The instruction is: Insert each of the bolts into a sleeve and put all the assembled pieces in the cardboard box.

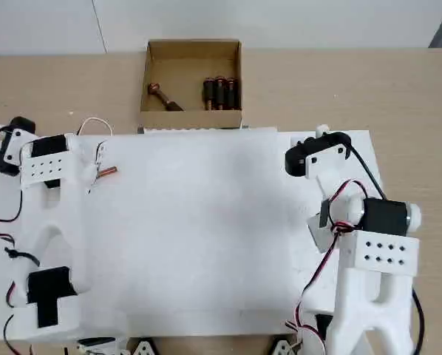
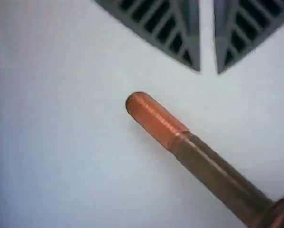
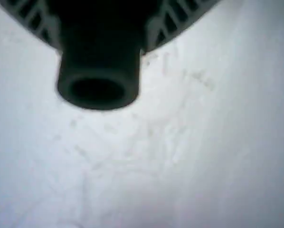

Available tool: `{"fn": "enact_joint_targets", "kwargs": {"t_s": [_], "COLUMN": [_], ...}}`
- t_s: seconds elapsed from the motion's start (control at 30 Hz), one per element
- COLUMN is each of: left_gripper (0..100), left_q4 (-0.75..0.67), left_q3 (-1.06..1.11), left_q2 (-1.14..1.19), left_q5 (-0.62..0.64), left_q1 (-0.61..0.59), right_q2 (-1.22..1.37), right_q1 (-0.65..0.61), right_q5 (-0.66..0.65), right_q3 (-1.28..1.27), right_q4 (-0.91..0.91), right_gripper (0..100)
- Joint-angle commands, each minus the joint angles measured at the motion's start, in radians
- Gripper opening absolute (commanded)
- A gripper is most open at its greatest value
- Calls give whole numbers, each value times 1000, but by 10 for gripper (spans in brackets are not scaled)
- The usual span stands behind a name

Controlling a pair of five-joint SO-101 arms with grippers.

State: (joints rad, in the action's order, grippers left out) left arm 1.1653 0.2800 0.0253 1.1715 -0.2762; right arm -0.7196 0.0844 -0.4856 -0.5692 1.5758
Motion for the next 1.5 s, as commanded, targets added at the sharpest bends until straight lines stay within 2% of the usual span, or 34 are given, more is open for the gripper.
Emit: {"fn": "enact_joint_targets", "kwargs": {"t_s": [0.0,0.23,0.4,1.47], "left_gripper": [9,125,125,119], "left_q4": [-44,-61,-64,-107], "left_q3": [-44,-45,-44,-202], "left_q2": [6,31,41,377], "left_q5": [11,11,11,37], "left_q1": [-5,-68,-107,-106], "right_q2": [-21,-25,-30,-22], "right_q1": [5,5,5,1], "right_q5": [11,11,12,11], "right_q3": [5,-48,-127,-127], "right_q4": [-19,-33,-53,-117], "right_gripper": [6,6,6,4]}}
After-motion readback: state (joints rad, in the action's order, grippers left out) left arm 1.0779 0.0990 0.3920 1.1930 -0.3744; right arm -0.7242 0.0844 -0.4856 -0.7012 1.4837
